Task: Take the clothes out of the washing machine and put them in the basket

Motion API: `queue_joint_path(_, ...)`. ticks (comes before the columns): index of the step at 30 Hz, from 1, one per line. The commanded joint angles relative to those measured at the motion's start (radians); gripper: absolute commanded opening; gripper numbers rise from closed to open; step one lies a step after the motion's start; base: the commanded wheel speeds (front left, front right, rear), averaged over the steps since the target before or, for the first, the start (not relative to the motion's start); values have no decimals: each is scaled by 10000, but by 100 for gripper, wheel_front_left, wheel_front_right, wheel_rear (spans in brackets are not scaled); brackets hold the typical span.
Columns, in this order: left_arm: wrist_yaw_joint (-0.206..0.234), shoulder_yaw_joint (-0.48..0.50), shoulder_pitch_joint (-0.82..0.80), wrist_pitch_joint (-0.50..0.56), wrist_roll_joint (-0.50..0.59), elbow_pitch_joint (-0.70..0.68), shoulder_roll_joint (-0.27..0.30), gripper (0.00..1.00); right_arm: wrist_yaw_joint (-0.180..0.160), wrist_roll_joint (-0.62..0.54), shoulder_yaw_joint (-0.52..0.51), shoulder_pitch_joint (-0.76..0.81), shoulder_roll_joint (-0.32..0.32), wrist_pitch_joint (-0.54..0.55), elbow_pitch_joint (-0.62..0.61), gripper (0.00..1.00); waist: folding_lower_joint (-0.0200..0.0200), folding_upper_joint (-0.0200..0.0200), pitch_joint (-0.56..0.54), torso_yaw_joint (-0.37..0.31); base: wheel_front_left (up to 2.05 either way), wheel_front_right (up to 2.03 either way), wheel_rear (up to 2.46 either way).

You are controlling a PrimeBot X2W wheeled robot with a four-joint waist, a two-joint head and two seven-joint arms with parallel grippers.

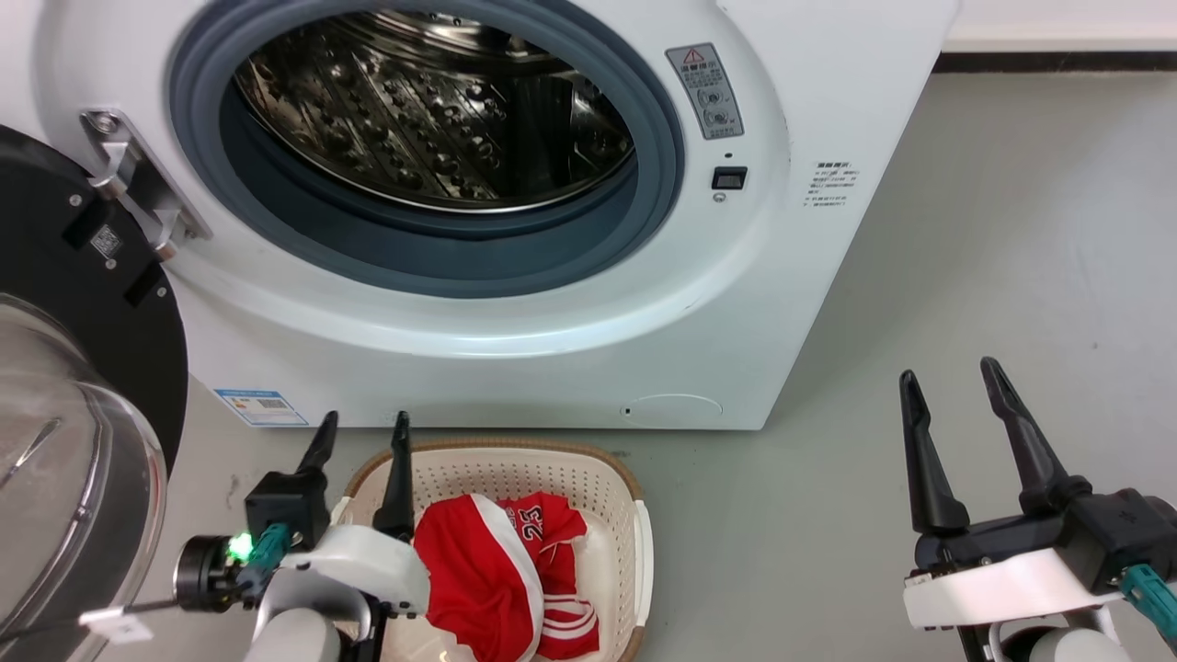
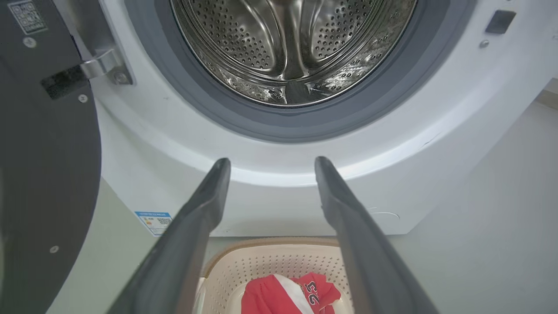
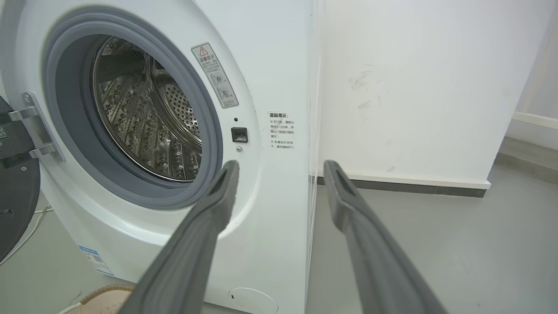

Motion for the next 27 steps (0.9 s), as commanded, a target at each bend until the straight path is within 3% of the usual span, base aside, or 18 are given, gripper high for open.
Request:
queue_joint_path(1,12,168,229,-26,126,-208,-95,100,-7,30,-19,117,10,-20,-37,100,2,-1,-139,31,0,0,0)
queue_joint_path(14,-138,1950,1942,-26,1674,-2415,-807,100,-7,190,-68,733,10,-20,58,100,2,-1,-943,42,0,0,0)
queue_joint_path(27,-426,2550,2836,-26,2270,-2546,-1315,100,-7,297,15,1268,10,-19,199,100,2,-1,-1484,26,0,0,0)
